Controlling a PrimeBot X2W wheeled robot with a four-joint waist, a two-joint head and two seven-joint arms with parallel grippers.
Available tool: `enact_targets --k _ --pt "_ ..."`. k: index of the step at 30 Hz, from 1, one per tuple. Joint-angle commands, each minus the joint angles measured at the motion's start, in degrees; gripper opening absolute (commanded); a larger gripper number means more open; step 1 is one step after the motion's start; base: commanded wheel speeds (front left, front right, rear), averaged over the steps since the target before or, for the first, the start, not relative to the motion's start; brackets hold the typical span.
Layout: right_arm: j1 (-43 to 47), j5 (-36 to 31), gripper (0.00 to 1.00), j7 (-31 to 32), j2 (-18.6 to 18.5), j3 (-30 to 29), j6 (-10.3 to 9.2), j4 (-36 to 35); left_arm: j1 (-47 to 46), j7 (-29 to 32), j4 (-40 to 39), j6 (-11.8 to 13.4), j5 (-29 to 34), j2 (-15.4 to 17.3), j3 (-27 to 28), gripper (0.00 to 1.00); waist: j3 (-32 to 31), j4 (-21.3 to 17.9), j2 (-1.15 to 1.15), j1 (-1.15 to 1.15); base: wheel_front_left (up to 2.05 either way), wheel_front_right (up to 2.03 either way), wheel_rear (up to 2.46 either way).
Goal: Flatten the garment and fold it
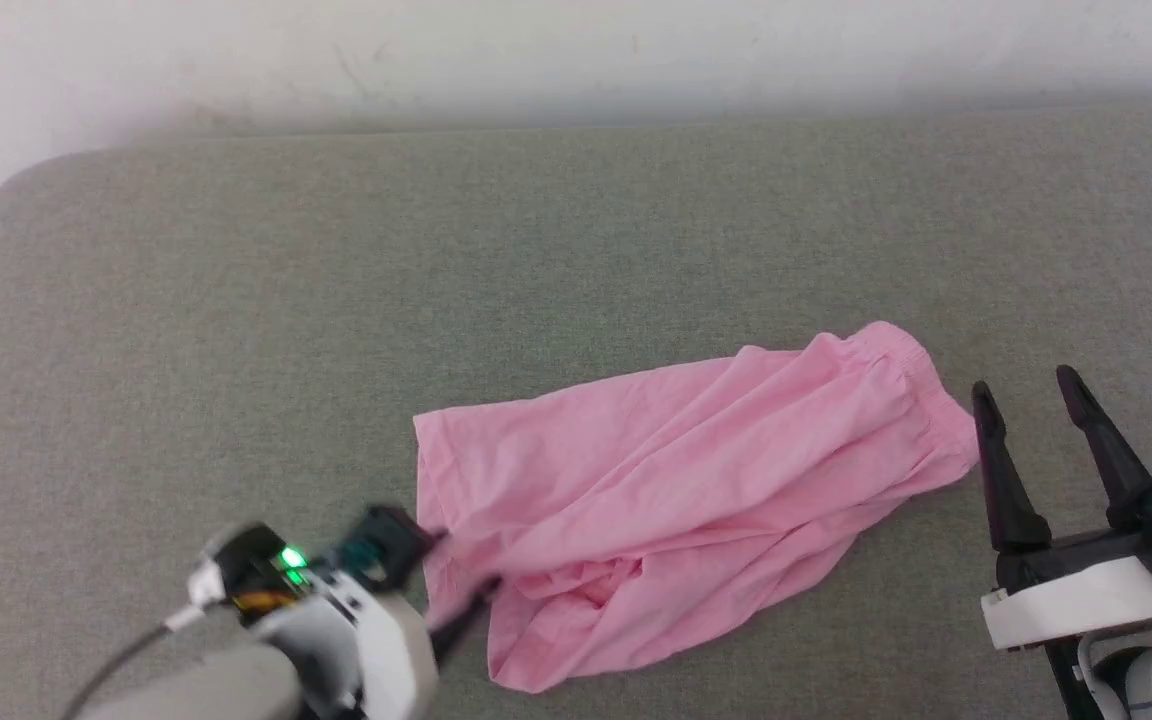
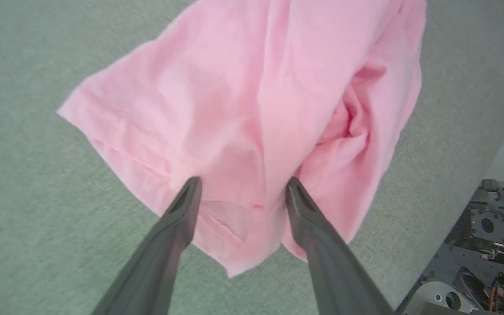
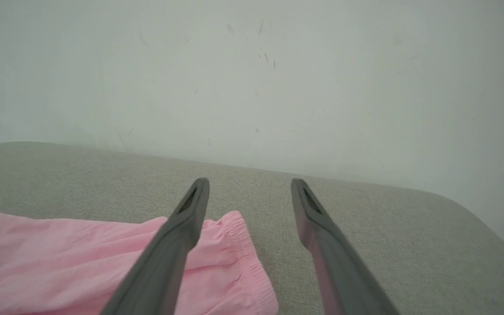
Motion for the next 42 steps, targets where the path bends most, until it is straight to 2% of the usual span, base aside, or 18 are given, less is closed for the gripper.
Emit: enact_targets --k 1,5,6,9,13,19,22,29,34,35,42 --pt "0.69 0.16 1.0 -0.26 0.09 -0.36 -0.05 -0.04 -3.16 -0.2 -0.87 0.29 1.12 2.64 1.88 1.0 -0.55 0.39 -0.01 0.01 0.0 0.0 0.0" --pt "0.7 -0.16 1.0 -0.26 0.45 -0.29 -0.05 -0.32 -9.58 0.66 -2.61 -0.44 2.13 6.19 5.55 1.0 -0.7 0.36 -0.01 0.01 0.0 0.0 0.0" --pt "0.7 -0.16 1.0 -0.26 0.45 -0.29 -0.05 -0.32 -9.58 0.66 -2.61 -0.44 2.13 6.19 5.55 1.0 -0.7 0.36 -0.01 0.01 0.0 0.0 0.0" --pt "0.22 -0.32 1.0 -0.26 0.7 0.16 -0.05 -0.29 -14.92 2.8 -1.15 -2.55 2.97 6.85 6.95 1.0 -0.43 -0.03 -0.01 0.01 0.0 0.0 0.0" --pt "-0.63 -0.3 1.0 -0.26 0.62 1.09 -0.05 -0.2 -20.55 7.01 2.2 -5.45 2.18 4.08 7.35 1.0 0.25 -1.16 -0.01 0.01 0.0 0.0 0.0" --pt "-2.01 -0.43 1.0 -0.26 0.41 1.86 -0.05 0.16 -24.62 16.54 12.32 -12.89 -2.77 -0.34 4.65 1.0 1.8 -3.56 -0.01 0.01 0.0 0.0 0.0" --pt "-2.58 -0.55 1.0 -0.26 0.52 2.06 -0.05 0.2 -25.73 21.14 16.95 -14.93 -3.61 -1.65 2.04 1.0 2.67 -4.85 -0.01 0.01 0.0 0.0 0.0" --pt "-4.42 -0.7 1.0 -0.26 0.12 3.0 -0.05 0.57 -25.29 29.38 24.43 -16.53 -5.02 -4.17 -2.65 1.0 4.58 -7.0 -0.01 0.01 0.0 0.0 0.0" --pt "-7.44 -1.26 1.0 -0.26 -2.21 5.06 -0.05 1.09 -22.92 31.8 24.0 -16.61 -4.73 -5.46 -3.91 1.0 4.89 -7.41 -0.01 0.01 0.0 0.0 0.0" --pt "-8.35 -1.1 1.0 -0.26 -3.02 5.43 -0.05 1.21 -22.79 31.12 23.84 -16.61 -4.93 -5.47 -3.97 0.0 4.82 -7.22 -0.01 0.01 0.0 0.0 0.0" --pt "-17.08 1.94 1.0 1.46 -11.18 8.97 -0.05 3.98 -25.19 20.53 22.99 -16.62 -4.21 -2.65 -3.68 0.0 3.48 -3.97 -0.01 0.01 0.0 0.0 0.0"
